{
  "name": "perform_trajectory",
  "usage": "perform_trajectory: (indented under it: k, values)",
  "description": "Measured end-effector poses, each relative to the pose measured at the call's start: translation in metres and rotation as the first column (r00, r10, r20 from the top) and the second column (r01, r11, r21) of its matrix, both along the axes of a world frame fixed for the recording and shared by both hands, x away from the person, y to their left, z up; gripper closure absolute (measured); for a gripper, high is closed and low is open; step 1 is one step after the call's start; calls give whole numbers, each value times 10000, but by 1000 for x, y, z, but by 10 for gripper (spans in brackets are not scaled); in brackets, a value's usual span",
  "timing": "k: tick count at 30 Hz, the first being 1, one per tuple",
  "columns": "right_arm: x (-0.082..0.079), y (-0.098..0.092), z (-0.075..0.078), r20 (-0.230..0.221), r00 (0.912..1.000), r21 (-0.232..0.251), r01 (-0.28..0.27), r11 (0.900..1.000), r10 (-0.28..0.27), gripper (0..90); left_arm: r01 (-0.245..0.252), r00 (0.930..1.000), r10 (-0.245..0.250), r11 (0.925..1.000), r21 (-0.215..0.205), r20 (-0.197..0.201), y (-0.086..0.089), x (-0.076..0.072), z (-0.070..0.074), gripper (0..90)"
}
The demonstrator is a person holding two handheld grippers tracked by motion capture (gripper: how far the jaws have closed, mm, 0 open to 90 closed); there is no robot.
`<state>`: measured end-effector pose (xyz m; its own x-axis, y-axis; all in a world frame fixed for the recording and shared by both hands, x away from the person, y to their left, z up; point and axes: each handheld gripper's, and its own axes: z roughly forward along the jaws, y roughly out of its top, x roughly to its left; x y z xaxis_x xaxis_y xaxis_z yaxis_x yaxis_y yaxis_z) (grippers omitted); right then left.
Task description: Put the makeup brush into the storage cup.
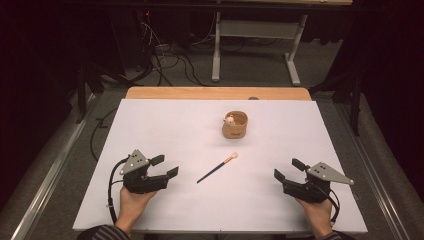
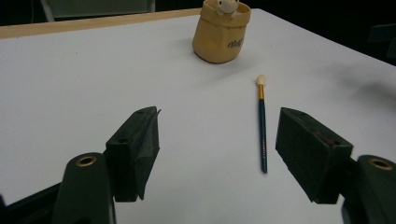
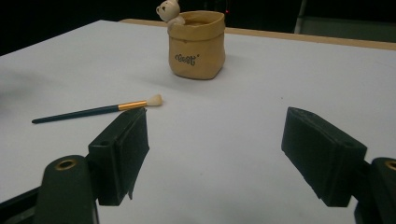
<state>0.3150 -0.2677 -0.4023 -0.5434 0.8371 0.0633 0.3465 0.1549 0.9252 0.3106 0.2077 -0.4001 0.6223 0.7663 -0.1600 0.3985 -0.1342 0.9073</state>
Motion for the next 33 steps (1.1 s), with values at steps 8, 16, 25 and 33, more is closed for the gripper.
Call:
perform_trajectory:
  k: [8,16,25,33]
  values:
    - [1,1,-1,-114,9999,-4,30,10000,-30,249,-57,10000,57,10000,10,-77,1,0,0,311]
    - [2,1,-2,-150,9999,-50,-33,10000,33,252,-48,9999,49,9999,105,-133,0,2,-1,309]
    - [2,1,-1,-118,9998,-60,-150,9999,149,254,-100,9998,101,9999,135,-142,-1,3,-1,309]
    - [2,3,-2,-185,9997,-114,-146,9998,144,256,58,9999,-56,9999,144,-160,-7,3,-1,309]
